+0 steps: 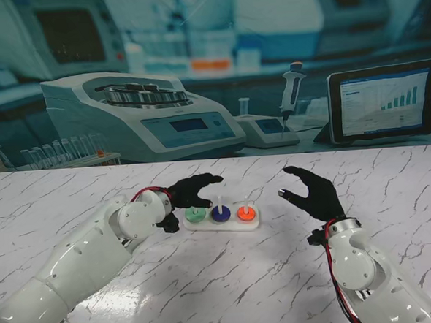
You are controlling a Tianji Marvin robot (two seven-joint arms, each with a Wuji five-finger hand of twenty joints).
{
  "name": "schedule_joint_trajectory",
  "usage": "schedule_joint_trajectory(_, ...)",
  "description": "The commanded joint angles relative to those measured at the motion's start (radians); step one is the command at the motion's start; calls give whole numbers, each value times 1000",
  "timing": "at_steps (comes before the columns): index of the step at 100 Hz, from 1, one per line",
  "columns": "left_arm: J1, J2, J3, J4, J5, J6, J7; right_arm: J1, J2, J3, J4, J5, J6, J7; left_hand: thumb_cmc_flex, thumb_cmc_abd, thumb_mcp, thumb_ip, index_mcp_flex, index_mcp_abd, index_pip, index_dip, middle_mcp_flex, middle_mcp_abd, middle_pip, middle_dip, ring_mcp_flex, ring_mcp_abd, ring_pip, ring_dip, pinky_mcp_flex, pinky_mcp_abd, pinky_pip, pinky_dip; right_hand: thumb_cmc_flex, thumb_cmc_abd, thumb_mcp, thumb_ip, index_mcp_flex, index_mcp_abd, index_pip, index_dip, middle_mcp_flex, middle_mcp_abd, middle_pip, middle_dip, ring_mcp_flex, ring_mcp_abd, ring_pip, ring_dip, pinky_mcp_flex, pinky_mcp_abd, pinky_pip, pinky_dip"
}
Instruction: Move the three rings of the Hanoi Tower from the left rod to the right rod
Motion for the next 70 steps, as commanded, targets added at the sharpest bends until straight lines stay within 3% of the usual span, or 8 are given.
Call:
schedule_joint_trajectory(1,12,-4,-11,-15,-5,-20,-5,-6,-8,-4,-2,2,0,-3,17,32,-56,-4,-16,-8,9,-27,12,-6,6,-2,2,1,11,-2,-16,4,14,-13,4,10,-17,17,29,1,14,-3,7,-4,5,-3,21,0,11,12,-11,-9,-10,11)
schedule_joint_trajectory(70,108,27,-139,-144,83,8,9,-3,-8,-9,1,4,-2,-2,-12,37,-138,-2,12,-11,27,-19,42,-15,6,2,6,4,7,-2,-21,9,11,-16,2,10,-12,16,28,2,13,-4,3,-2,9,-3,19,0,16,14,-12,-10,-9,12)
